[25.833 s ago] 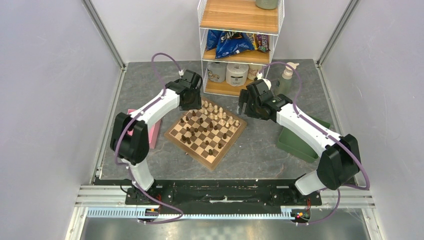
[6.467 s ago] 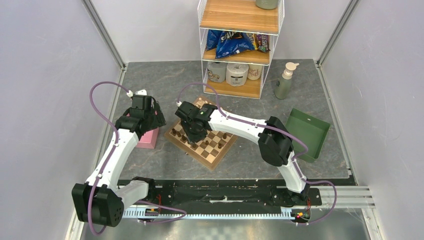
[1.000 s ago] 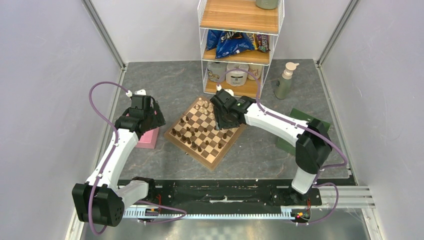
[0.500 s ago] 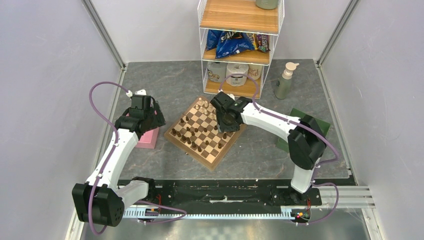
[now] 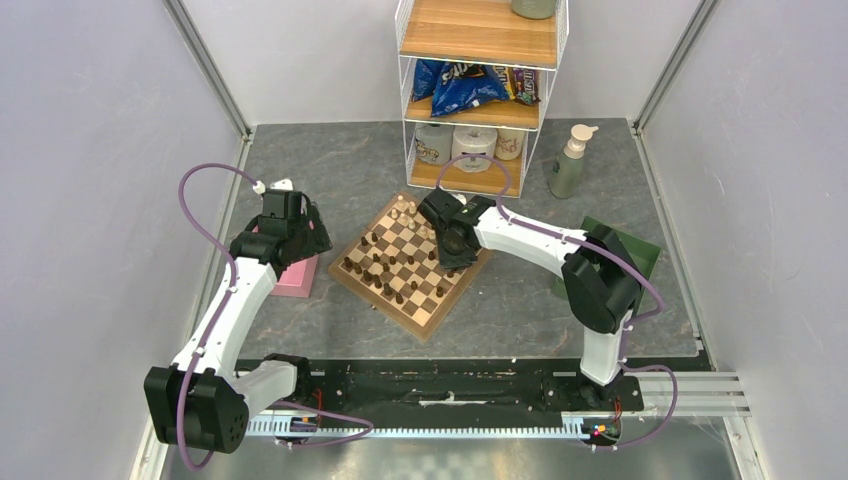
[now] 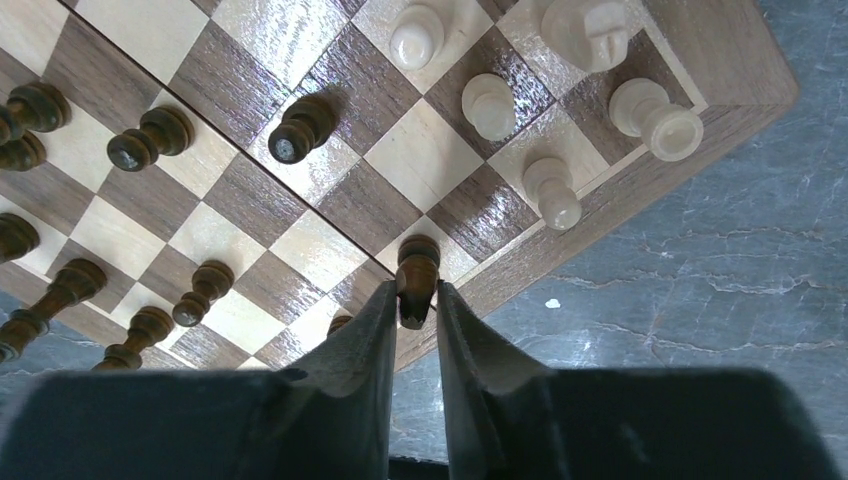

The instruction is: Set up the chess pieces on the board

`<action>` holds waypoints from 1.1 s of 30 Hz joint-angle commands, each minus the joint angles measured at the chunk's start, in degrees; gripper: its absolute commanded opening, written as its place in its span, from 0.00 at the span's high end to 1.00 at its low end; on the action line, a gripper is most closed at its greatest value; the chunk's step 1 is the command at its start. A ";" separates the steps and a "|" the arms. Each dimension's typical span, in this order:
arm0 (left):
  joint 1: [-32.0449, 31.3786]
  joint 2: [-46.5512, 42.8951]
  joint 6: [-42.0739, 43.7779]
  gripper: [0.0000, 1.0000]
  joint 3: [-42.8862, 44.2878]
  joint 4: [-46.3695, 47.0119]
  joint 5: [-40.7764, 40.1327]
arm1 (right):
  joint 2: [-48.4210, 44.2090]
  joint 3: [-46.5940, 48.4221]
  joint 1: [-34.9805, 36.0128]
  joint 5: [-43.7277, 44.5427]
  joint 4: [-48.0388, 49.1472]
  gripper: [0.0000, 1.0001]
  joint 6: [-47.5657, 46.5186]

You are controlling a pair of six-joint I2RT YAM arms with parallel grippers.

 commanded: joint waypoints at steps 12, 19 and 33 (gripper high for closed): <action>0.33 -0.18 0.57 0.20 -0.39 1.56 0.08 | -7.46 3.44 4.89 5.18 -1.96 0.89 -4.32; 0.34 -0.18 0.57 0.20 -0.33 1.56 0.12 | -7.19 5.37 11.32 3.04 -2.66 0.89 -3.68; 0.29 -0.36 0.57 0.20 -0.37 1.57 0.11 | 0.63 6.48 15.39 -2.70 0.91 0.88 -3.57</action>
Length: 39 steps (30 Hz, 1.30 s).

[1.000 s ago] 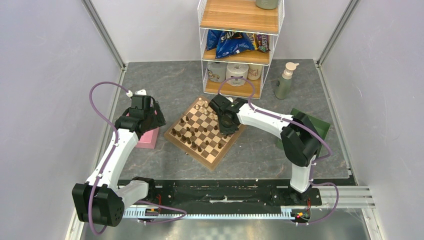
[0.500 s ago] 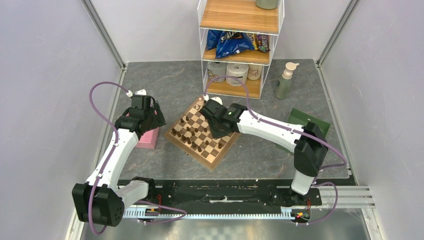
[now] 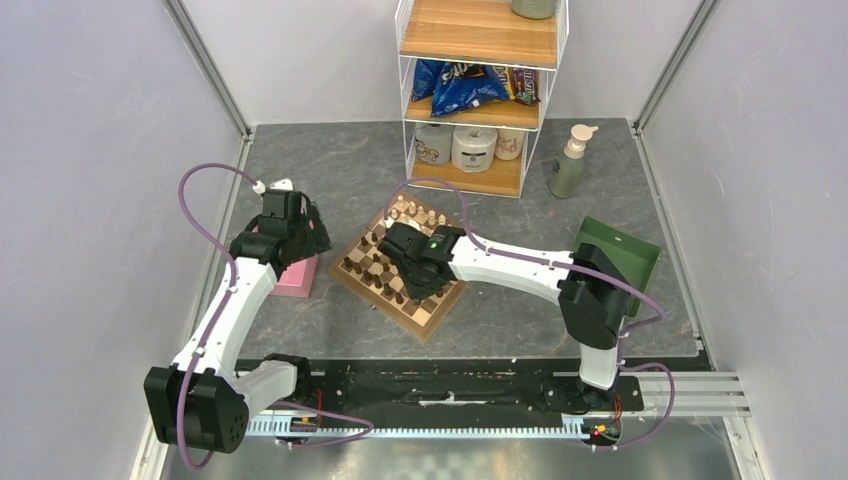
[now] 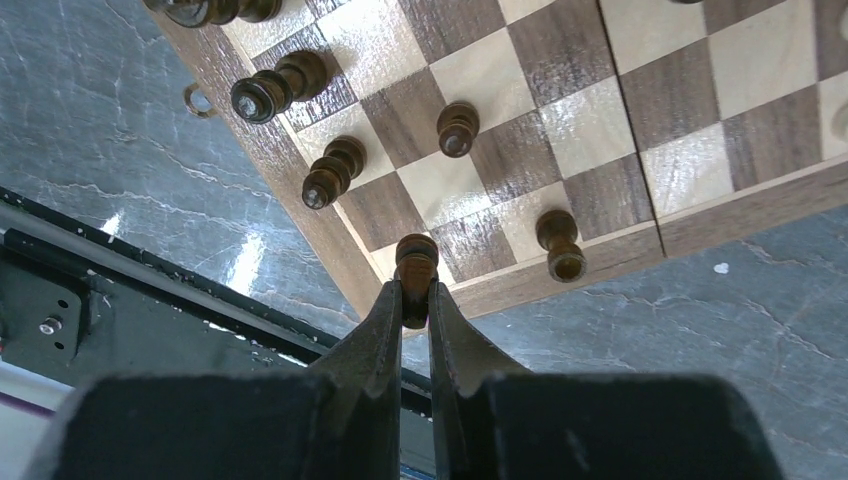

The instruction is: Set up the chess pieces on the board

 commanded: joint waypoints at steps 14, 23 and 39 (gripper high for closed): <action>0.43 0.07 0.57 0.20 -0.33 1.49 0.36 | 4.36 2.70 1.10 -2.81 3.77 0.87 -0.01; 0.37 0.30 0.57 0.20 -0.33 1.47 0.47 | 4.82 2.72 1.19 -2.40 4.13 0.81 -0.10; 0.39 0.46 0.49 0.20 -0.33 1.49 0.52 | -4.40 0.16 1.08 3.82 5.18 0.45 -1.15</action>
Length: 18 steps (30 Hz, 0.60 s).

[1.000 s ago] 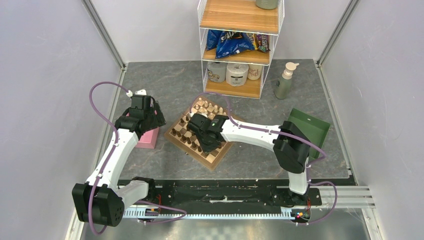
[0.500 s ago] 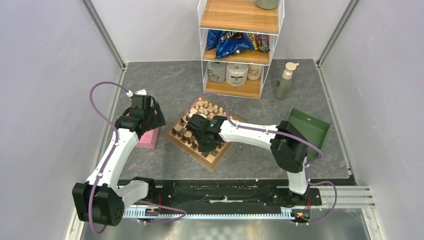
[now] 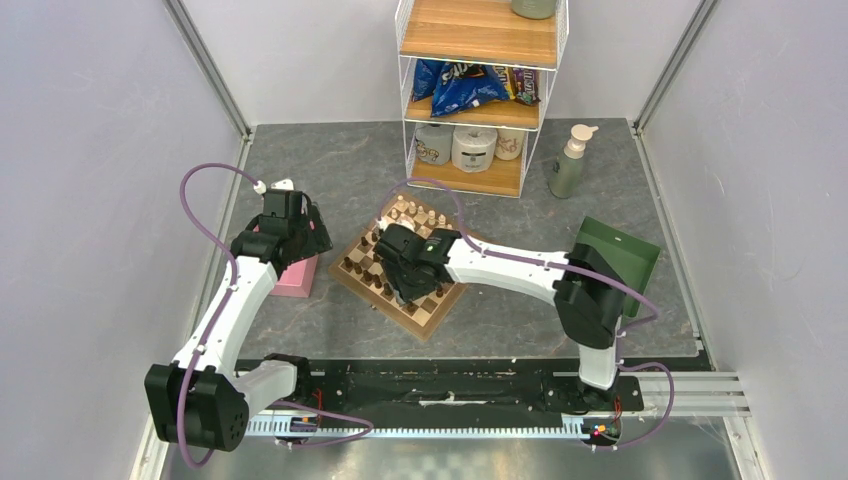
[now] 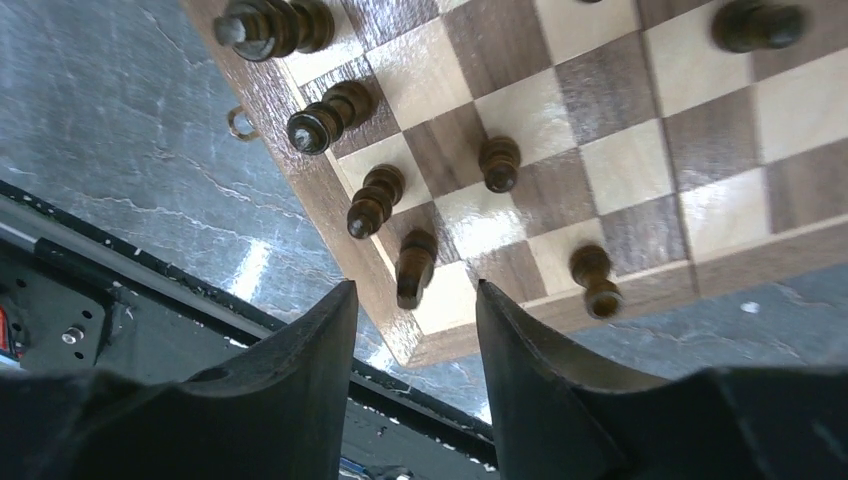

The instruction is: Set up the chess pieces on the board

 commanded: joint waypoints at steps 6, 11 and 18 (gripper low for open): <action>0.41 0.02 0.48 0.20 -0.28 1.47 0.36 | -12.22 -5.89 -2.22 9.33 1.82 0.43 2.22; 0.41 -0.02 0.48 0.20 -0.32 1.42 0.53 | -11.32 -8.87 -5.96 4.59 1.78 0.44 4.35; 0.40 -0.18 0.54 0.20 -0.39 1.42 0.59 | -8.35 -8.86 -7.74 1.50 1.78 0.47 4.19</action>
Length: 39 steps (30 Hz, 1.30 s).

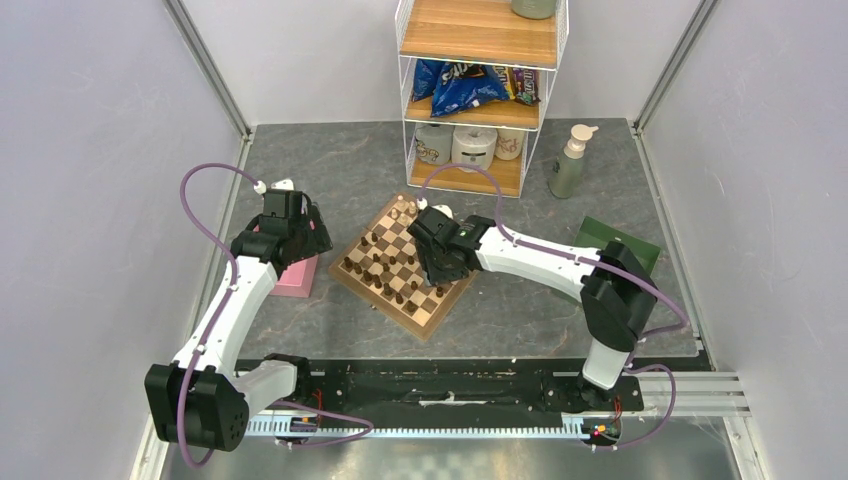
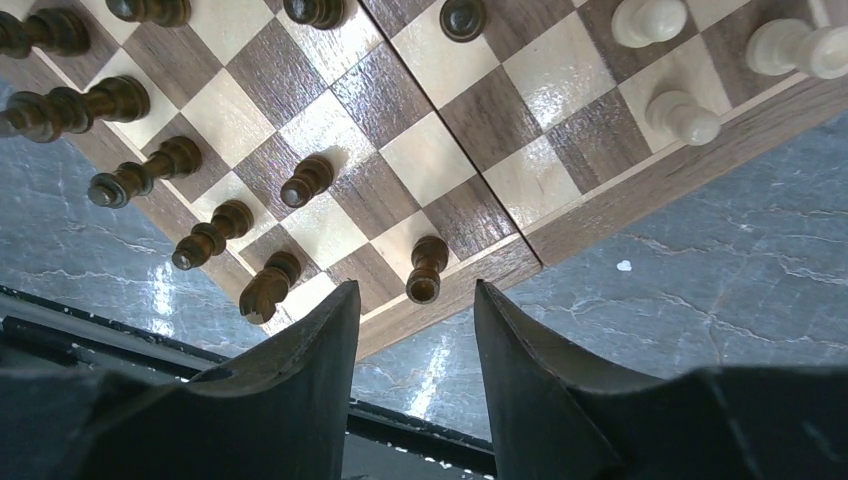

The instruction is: Set up the chess pieces on the board

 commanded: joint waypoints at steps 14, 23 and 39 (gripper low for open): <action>0.41 -0.19 0.52 0.20 -0.42 1.42 0.18 | 4.14 0.66 -0.91 -2.50 -1.13 0.58 1.03; 0.41 -0.15 0.57 0.20 -0.42 1.42 0.16 | 3.36 0.75 -0.83 -4.79 -1.16 0.86 0.22; 0.37 -0.40 0.49 0.20 -0.42 1.43 0.38 | 2.16 0.92 5.78 -6.47 -0.79 0.87 1.63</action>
